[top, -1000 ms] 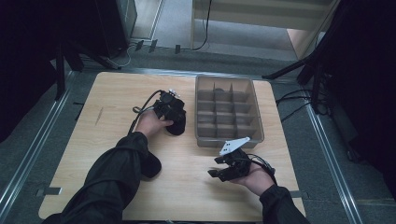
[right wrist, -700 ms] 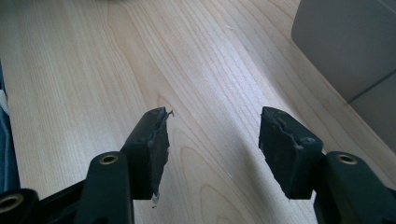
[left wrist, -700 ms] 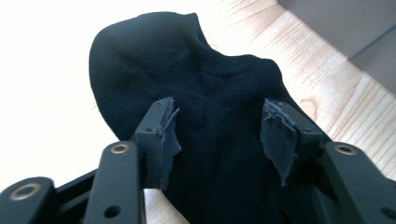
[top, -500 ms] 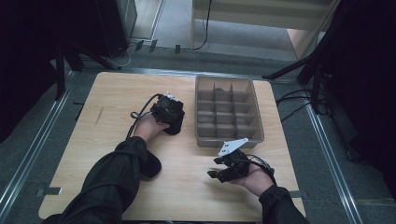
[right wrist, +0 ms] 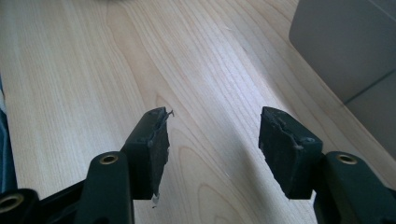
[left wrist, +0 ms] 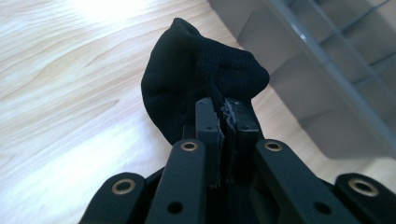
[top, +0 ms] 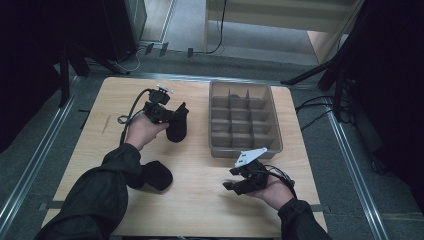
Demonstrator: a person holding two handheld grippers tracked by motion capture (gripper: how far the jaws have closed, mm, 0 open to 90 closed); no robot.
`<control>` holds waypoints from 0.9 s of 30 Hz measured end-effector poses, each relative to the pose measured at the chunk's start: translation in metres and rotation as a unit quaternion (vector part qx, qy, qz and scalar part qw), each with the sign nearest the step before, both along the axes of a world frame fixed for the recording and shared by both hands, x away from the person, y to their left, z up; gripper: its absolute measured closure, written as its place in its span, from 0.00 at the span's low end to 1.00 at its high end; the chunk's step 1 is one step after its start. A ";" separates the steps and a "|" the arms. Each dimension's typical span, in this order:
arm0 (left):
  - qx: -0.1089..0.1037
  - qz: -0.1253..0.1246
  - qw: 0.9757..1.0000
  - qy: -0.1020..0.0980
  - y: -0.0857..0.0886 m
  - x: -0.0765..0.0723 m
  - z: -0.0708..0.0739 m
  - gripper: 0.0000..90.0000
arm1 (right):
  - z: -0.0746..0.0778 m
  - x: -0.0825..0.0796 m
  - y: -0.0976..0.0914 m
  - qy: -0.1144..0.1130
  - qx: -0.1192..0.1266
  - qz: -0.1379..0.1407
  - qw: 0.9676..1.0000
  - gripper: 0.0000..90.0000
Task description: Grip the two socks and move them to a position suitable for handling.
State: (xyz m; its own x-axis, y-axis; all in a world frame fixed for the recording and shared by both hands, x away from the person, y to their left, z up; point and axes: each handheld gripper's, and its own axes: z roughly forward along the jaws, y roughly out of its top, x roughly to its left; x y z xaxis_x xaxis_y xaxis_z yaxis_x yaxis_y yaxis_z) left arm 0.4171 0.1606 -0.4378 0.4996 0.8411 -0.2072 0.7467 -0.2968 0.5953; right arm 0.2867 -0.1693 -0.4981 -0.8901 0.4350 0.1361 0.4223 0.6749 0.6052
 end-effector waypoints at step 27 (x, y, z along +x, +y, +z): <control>-0.009 0.163 0.986 0.023 0.099 -0.051 -0.054 0.91 | 0.004 0.001 0.024 -0.018 0.021 0.022 0.999 0.49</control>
